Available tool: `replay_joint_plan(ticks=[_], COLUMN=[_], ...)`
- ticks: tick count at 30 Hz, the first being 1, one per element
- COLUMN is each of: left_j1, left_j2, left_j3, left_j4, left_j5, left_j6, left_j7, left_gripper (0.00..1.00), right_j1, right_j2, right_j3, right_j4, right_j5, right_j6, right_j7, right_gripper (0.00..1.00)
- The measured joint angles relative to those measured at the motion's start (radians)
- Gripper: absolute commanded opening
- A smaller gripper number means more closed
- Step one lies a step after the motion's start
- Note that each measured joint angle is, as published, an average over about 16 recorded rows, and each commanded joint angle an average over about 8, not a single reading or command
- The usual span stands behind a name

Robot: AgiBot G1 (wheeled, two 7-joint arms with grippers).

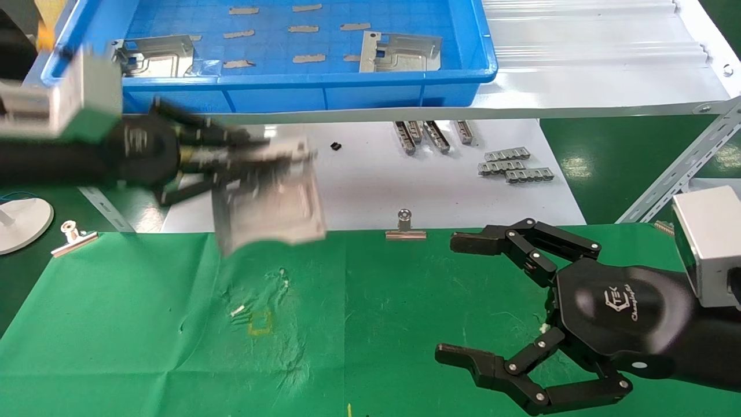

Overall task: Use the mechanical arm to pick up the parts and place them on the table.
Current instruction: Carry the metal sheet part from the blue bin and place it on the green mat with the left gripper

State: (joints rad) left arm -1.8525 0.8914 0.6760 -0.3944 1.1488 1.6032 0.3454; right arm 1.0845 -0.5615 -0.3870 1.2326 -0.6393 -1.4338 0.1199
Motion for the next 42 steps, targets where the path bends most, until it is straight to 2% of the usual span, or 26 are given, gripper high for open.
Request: replay_joint_plan(ticks=[6, 13, 14, 21, 22, 33, 42], left_j1=[0.070, 0.097, 0.097, 0.098, 0.098, 0.088, 0.113], left_j2=[-0.007, 0.043, 0.052, 0.102, 0.107, 0.133, 0.104], left_j3=[0.110, 0.208, 0.216, 0.234, 0.233, 0.216, 0.158], left_j4=[-0.012, 0.066, 0.081, 0.187, 0.199, 0.299, 0.354], left_j5=[0.010, 0.084, 0.094, 0.116, 0.115, 0.091, -0.003], left_j6=[-0.015, -0.037, -0.042, -0.080, -0.085, -0.086, -0.019], left_j7=[0.101, 0.246, 0.266, 0.371, 0.382, 0.452, 0.366], left_gripper=[0.00, 0.00, 0.04, 0.90, 0.99, 1.00, 1.00], right_j1=[0.000, 0.000, 0.000, 0.000, 0.000, 0.000, 0.000], right_j2=[0.000, 0.000, 0.000, 0.000, 0.000, 0.000, 0.000], right_j3=[0.000, 0.000, 0.000, 0.000, 0.000, 0.000, 0.000], right_j4=[0.000, 0.000, 0.000, 0.000, 0.000, 0.000, 0.000], right_j5=[0.000, 0.000, 0.000, 0.000, 0.000, 0.000, 0.000], right_j6=[0.000, 0.000, 0.000, 0.000, 0.000, 0.000, 0.000], right_j7=[0.000, 0.000, 0.000, 0.000, 0.000, 0.000, 0.000], right_gripper=[1.00, 1.00, 1.00, 1.00, 1.00, 1.00, 1.00])
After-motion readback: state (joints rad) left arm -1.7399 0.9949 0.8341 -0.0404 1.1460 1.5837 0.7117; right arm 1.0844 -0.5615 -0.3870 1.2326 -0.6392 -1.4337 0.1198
